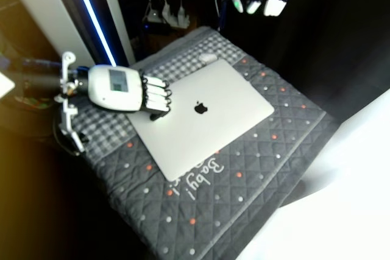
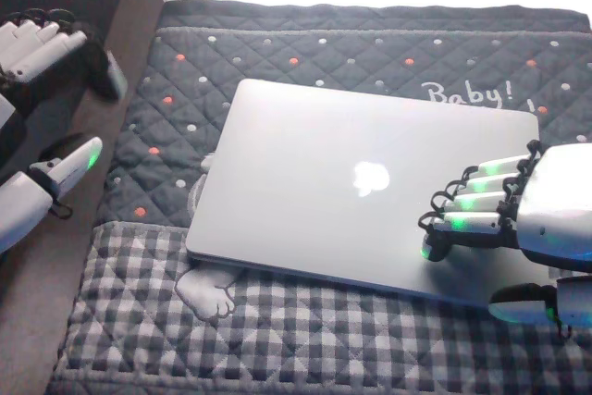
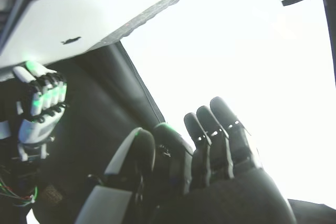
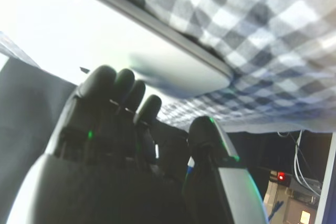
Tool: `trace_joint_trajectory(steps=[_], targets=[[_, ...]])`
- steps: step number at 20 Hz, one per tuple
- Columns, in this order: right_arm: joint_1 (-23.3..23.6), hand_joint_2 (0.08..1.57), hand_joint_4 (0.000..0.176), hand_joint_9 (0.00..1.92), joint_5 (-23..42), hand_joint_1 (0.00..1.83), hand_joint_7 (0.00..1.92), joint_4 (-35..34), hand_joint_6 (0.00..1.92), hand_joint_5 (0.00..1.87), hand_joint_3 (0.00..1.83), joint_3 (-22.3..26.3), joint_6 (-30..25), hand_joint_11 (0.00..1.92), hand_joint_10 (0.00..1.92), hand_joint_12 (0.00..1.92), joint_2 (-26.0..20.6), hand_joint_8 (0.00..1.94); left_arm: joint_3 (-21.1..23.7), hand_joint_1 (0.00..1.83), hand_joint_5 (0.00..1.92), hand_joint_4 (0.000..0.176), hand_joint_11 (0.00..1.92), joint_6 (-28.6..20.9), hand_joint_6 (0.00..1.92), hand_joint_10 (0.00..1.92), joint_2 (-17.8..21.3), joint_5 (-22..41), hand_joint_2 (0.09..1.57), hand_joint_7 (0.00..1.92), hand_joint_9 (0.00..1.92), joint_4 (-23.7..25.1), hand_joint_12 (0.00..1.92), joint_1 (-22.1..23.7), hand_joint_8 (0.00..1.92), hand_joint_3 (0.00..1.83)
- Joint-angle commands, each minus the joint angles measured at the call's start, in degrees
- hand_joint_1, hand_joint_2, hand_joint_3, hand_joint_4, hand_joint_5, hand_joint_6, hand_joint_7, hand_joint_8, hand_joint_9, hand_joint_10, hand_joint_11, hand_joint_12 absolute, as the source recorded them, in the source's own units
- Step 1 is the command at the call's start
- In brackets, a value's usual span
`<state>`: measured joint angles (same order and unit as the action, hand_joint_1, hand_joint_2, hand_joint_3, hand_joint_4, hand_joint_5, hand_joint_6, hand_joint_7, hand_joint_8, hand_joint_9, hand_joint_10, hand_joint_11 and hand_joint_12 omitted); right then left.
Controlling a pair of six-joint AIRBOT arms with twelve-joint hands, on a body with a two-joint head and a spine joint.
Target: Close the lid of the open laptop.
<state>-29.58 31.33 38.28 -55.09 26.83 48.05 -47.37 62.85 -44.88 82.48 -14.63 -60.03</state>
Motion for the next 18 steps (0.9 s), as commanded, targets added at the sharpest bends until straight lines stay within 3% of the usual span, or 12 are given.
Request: trace_joint_trajectory(steps=[1,2,3,4,5,6,8,11,12,13,16,18], targets=[[-0.03,1.38,0.000,0.16,4.37,0.39,0.21,-1.10,0.97,0.04,0.00,0.17,-0.08,0.15,1.26,1.81,-1.16,0.87,-0.32,0.75,0.27,0.000,0.00,0.03,1.78,1.33,0.01,7.01,1.51,0.09,0.01,0.27,1.52,0.60,1.20,0.00],[-0.03,1.40,0.000,0.03,5.97,0.38,0.06,-2.03,0.66,0.01,0.01,0.38,0.15,0.03,0.95,1.58,-2.12,0.76,-0.42,0.74,0.32,0.000,0.00,0.03,1.89,1.22,0.01,6.76,1.52,0.12,0.03,0.27,1.40,0.60,1.11,0.00],[-0.03,1.40,0.000,0.01,7.21,0.35,0.01,-5.11,0.35,0.00,0.01,1.36,3.83,0.00,0.62,1.34,-3.75,0.54,-0.60,0.81,0.09,0.000,0.00,0.03,1.34,1.15,0.02,6.59,1.49,0.11,0.02,0.27,1.33,0.64,1.05,0.00],[-0.03,1.40,0.020,0.00,7.85,0.30,0.00,-8.47,0.07,0.00,0.00,2.64,8.20,0.00,0.12,0.35,-5.08,0.11,-0.69,0.83,0.11,0.000,0.00,0.02,0.91,0.88,0.04,6.67,1.46,0.16,0.09,0.27,1.23,0.73,0.76,0.00],[-0.03,1.37,0.046,0.00,9.10,0.28,0.00,-12.10,0.01,0.00,0.00,3.99,11.86,0.00,0.02,0.07,-6.77,0.02,-0.76,0.82,0.16,0.000,0.00,0.02,0.65,0.61,0.07,6.92,1.45,0.26,0.19,0.17,1.14,0.75,0.45,0.00],[-0.03,1.37,0.009,0.00,10.84,0.27,0.00,-13.50,0.00,0.00,0.00,3.86,12.05,0.00,0.00,0.01,-7.29,0.00,-0.78,0.77,0.19,0.000,0.00,0.02,0.49,0.40,0.11,7.11,1.45,0.31,0.25,-0.02,1.08,0.75,0.22,0.00],[-0.04,1.40,0.042,0.00,14.89,0.27,0.00,-18.54,0.00,0.00,0.01,4.07,15.45,0.00,0.00,0.00,-8.72,0.00,-0.90,0.74,0.25,0.000,0.00,0.00,0.21,0.14,0.23,7.53,1.41,0.33,0.32,-0.44,1.01,0.68,0.02,0.00],[-0.60,1.36,0.031,0.00,18.76,0.41,0.00,-26.18,0.00,0.00,0.00,6.97,25.58,0.00,0.00,0.00,-11.68,0.00,-1.06,0.68,0.13,0.049,0.00,-0.04,0.02,0.04,0.46,8.44,1.37,0.24,0.30,-0.87,0.78,0.56,0.00,0.00],[-1.69,1.36,0.059,0.00,20.93,0.38,0.00,-27.59,0.00,0.00,0.00,6.88,25.58,0.00,0.00,0.00,-12.07,0.00,-1.09,0.63,0.07,0.104,0.00,-0.17,0.01,0.02,0.57,8.71,1.40,0.15,0.22,-0.94,0.63,0.51,0.00,0.01],[-4.23,1.34,0.105,0.00,25.21,0.42,0.00,-30.46,0.00,0.00,0.00,6.92,25.58,0.00,0.00,0.00,-13.10,0.00,-1.38,0.61,0.06,0.102,0.00,-0.75,0.01,0.01,0.61,8.83,1.40,0.10,0.16,-0.94,0.52,0.53,0.00,0.01],[-7.45,1.39,0.027,0.00,29.82,0.42,0.00,-33.69,0.00,0.00,0.01,7.37,25.59,0.00,0.00,0.00,-14.84,0.00,-1.41,0.38,0.00,0.126,0.00,-0.75,0.00,0.00,1.02,9.37,1.40,0.00,0.03,-1.04,0.13,0.53,0.00,0.00],[-8.14,1.36,0.072,0.00,31.48,0.47,0.00,-34.39,0.00,0.00,0.00,7.53,25.60,0.00,0.00,0.00,-15.43,0.00,-1.32,0.26,0.00,0.152,0.00,-0.76,0.00,0.00,1.45,10.43,1.35,0.00,0.00,-1.48,0.00,0.40,0.00,0.00]])
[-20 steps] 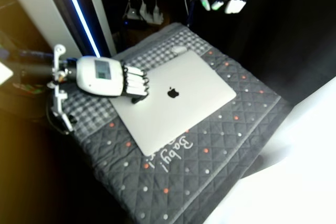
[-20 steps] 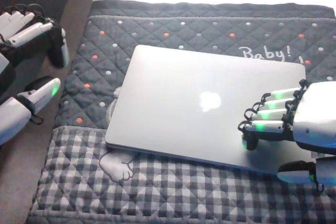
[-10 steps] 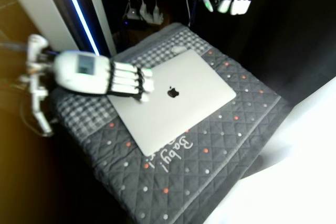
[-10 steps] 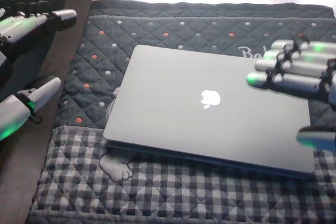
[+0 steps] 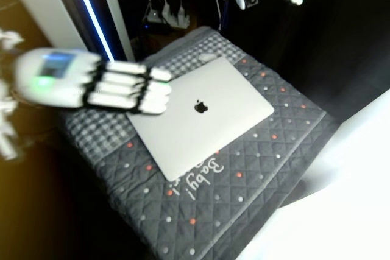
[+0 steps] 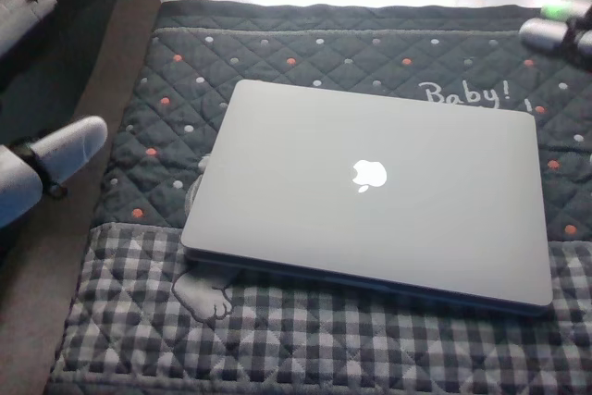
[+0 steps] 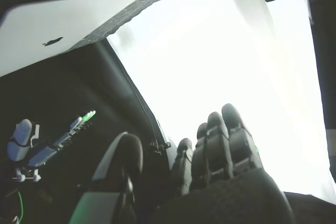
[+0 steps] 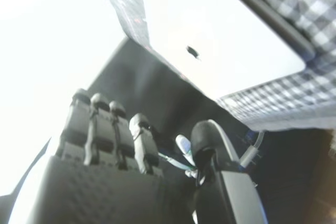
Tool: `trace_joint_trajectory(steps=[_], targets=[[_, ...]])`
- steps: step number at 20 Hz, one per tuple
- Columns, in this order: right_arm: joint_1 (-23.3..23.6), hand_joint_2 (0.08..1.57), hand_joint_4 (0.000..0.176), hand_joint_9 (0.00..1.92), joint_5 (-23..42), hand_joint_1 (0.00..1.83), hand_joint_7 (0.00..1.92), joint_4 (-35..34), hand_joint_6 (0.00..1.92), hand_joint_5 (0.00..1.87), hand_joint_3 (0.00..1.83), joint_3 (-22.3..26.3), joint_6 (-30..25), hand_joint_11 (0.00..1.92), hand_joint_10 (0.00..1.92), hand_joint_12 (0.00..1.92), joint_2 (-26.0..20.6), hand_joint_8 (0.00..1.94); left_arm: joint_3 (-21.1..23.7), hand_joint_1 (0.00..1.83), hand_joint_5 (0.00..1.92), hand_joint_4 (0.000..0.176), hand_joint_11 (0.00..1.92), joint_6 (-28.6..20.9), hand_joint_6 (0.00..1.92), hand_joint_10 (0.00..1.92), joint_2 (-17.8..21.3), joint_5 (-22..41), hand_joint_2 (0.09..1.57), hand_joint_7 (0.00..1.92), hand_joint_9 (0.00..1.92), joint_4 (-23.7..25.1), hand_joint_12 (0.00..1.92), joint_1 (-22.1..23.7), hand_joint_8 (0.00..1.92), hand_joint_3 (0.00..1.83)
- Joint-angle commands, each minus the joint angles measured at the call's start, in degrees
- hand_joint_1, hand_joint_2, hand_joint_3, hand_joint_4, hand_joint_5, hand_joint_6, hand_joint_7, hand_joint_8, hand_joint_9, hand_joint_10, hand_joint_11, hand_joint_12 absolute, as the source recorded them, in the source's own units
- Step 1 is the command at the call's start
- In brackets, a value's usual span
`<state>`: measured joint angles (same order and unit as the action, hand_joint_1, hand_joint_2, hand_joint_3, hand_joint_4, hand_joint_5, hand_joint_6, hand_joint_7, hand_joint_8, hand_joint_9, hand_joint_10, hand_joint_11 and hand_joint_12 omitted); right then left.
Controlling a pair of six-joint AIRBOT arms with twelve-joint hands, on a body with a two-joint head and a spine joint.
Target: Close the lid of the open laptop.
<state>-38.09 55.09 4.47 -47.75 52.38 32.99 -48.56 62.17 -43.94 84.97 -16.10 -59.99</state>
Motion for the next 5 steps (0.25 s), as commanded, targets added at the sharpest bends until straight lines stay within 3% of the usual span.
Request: trace_joint_trajectory(steps=[1,2,3,4,5], targets=[[0.29,1.35,0.088,0.00,8.27,0.50,0.00,-0.97,0.00,0.00,0.00,0.13,0.05,0.00,0.00,0.00,-0.53,0.00,-0.15,0.21,0.00,0.142,0.00,-0.09,0.00,0.00,0.62,8.72,1.31,0.00,0.00,-0.42,0.00,0.22,0.00,0.00],[0.25,1.32,0.084,0.00,8.99,0.56,0.00,-1.33,0.00,0.00,0.00,-0.03,0.06,0.00,0.00,0.00,-0.56,0.00,-0.14,0.19,0.00,0.136,0.00,-0.09,0.00,0.00,0.76,9.36,1.29,0.00,0.00,-0.68,0.00,0.15,0.00,0.00],[0.25,1.29,0.075,0.00,9.58,0.65,0.00,-1.51,0.00,0.00,0.00,-0.12,0.06,0.00,0.00,0.00,-0.59,0.00,-0.13,0.19,0.00,0.147,0.00,-0.09,0.00,0.00,1.01,9.83,1.26,0.00,0.00,-0.84,0.00,0.07,0.00,0.00],[0.23,1.24,0.085,0.00,10.14,0.69,0.00,-1.74,0.00,0.00,0.00,-0.18,0.06,0.00,0.00,0.00,-0.67,0.00,-0.11,0.23,0.00,0.167,0.00,-0.10,0.00,0.00,1.37,10.14,1.21,0.00,0.00,-1.04,0.00,0.01,0.00,0.00],[0.21,1.22,0.093,0.00,10.55,0.70,0.00,-2.05,0.00,0.00,0.00,-0.30,0.06,0.00,0.00,0.00,-0.78,0.00,-0.07,0.26,0.00,0.173,0.00,-0.10,0.00,0.00,1.76,10.67,1.20,0.00,0.00,-1.34,0.00,-0.11,0.00,0.00]])
